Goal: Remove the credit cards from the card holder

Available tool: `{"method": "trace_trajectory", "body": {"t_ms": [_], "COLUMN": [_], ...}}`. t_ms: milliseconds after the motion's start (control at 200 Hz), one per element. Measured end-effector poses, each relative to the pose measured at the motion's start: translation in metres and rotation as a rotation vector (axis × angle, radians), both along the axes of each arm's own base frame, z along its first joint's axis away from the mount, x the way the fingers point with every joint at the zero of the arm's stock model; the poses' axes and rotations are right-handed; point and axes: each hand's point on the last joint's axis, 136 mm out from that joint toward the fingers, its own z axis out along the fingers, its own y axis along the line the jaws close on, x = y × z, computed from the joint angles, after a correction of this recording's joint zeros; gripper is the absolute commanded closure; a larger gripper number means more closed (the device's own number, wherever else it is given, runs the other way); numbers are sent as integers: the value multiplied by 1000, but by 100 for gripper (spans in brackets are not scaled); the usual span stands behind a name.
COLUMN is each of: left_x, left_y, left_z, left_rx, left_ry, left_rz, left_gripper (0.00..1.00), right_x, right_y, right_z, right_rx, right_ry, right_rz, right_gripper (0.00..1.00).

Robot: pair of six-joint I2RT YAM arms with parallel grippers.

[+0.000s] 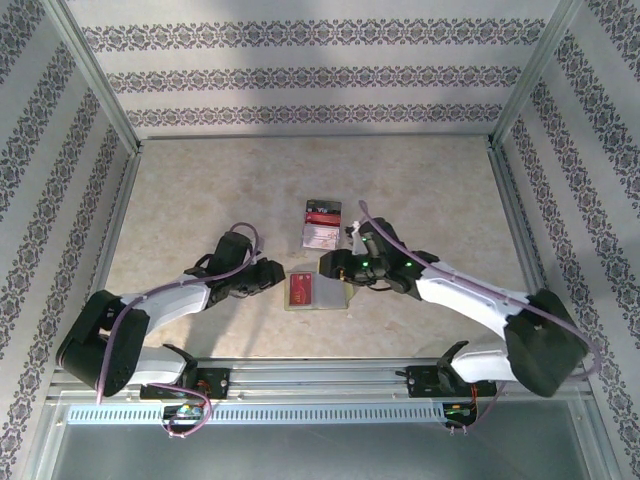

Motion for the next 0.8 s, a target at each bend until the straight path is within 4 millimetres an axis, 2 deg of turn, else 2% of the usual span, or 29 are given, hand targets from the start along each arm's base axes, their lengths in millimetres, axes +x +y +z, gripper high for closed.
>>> {"method": "trace_trajectory", "body": {"t_ms": [160, 275, 430, 799], "left_x": [-5, -9, -8, -5], "left_y": [-8, -9, -11, -12], "left_z": [-15, -26, -34, -38], "left_rx": [-26, -26, -18, 3], "left_ry": [59, 98, 119, 99], "left_rz": [-37, -51, -59, -85], "left_gripper": [94, 95, 95, 96], "right_x": [-3, -5, -5, -2], "right_y": [26, 37, 39, 32], "right_z": [-22, -39, -54, -63], "right_rx": [1, -3, -18, -44], "right_ry": [62, 104, 144, 155], "right_rz": [21, 16, 2, -34], "right_gripper": [63, 65, 64, 65]}}
